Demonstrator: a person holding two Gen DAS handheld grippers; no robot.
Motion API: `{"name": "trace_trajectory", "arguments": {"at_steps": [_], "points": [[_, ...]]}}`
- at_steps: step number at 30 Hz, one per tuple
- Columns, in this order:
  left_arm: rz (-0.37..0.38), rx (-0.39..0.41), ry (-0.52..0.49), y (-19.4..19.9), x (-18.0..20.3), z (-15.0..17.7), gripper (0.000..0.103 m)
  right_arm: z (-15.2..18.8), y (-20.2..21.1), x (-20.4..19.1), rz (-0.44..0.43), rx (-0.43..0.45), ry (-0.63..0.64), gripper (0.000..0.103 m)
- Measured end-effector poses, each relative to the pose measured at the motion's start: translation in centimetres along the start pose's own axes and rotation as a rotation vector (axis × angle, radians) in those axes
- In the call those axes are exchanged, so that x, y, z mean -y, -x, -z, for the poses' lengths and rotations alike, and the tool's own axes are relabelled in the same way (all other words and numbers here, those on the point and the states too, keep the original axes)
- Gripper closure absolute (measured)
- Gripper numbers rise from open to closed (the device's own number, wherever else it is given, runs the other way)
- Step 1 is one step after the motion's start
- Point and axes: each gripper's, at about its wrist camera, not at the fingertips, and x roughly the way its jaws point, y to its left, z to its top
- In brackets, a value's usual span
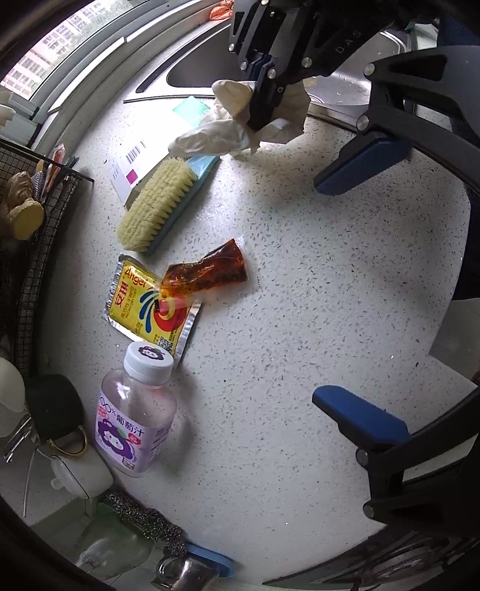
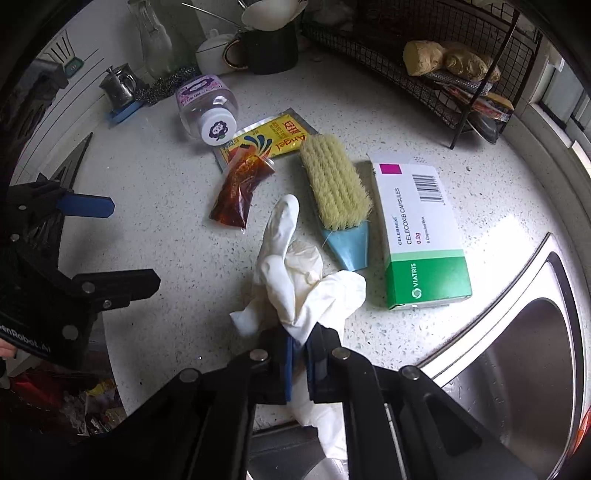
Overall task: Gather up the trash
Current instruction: 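Grasp the brown sauce packet with the left gripper and lift it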
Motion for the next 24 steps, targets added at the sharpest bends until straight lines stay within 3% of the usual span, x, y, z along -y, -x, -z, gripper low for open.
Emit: {"name": "trace_trajectory", "arguments": {"at_steps": [6, 10, 14, 19, 24], "points": [[0.048, 0.051, 0.027, 1.2, 0.5, -2.3, 0.001, -1.1, 2.8, 1.5, 0.085, 0.034, -0.022, 0.098], [0.062, 0.041, 0.032, -0.8, 1.4, -4.1, 0.001, -1.1, 3.2, 3.0, 0.092, 0.032, -0.053, 0.098], [0.054, 0.021, 0.059, -3.1, 1.0, -5.3, 0.011, -1.5, 2.4, 3.4, 0.103, 0.032, -0.051, 0.098], [0.031, -0.010, 0.092, -5.9, 0.1, -7.0, 0.012, -1.7, 1.0, 4.4, 0.102, 0.003, -0.050, 0.098], [-0.042, -0.022, 0.054, -7.4, 0.2, -8.6, 0.034, -2.1, 0.3, 5.4, 0.086, -0.009, -0.069, 0.098]]}}
